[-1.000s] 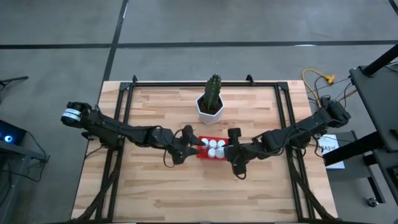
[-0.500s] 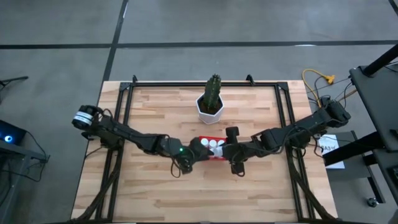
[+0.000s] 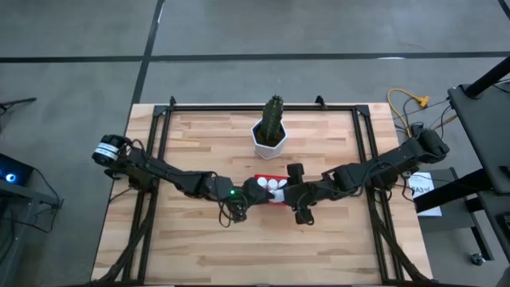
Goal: Pick and place pill bottles into a basket
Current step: Put the white pill bottle into the red bin
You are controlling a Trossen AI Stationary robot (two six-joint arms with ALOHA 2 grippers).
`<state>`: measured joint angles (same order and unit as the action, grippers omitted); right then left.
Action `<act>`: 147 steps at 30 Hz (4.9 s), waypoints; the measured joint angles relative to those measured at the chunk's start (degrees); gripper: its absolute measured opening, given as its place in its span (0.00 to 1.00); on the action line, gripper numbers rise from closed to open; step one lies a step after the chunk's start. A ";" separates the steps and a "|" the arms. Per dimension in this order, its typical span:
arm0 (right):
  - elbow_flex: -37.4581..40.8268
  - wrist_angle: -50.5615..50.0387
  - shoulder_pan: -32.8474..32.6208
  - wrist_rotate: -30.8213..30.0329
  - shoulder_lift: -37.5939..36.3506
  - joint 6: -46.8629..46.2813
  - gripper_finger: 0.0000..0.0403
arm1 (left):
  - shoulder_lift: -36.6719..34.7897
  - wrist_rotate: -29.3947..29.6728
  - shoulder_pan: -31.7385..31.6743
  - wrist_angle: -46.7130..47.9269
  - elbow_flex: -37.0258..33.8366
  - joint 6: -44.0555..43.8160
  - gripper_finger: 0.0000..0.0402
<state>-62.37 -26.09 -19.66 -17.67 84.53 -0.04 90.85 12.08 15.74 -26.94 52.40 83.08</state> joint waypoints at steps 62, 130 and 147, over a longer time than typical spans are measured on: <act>0.00 2.32 1.57 1.81 -0.04 1.67 0.45 | 5.94 11.20 1.26 5.18 8.09 -1.77 0.62; 0.02 2.83 2.12 -2.01 0.04 -1.50 0.61 | 5.64 14.16 1.99 6.89 8.03 -7.69 0.36; 0.02 2.85 2.05 3.93 0.04 -3.38 0.81 | 5.64 15.13 2.08 9.50 8.12 -7.80 0.36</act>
<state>-62.35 -23.24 -17.61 -13.74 84.58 -3.42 96.49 27.21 17.82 -17.44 60.51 75.29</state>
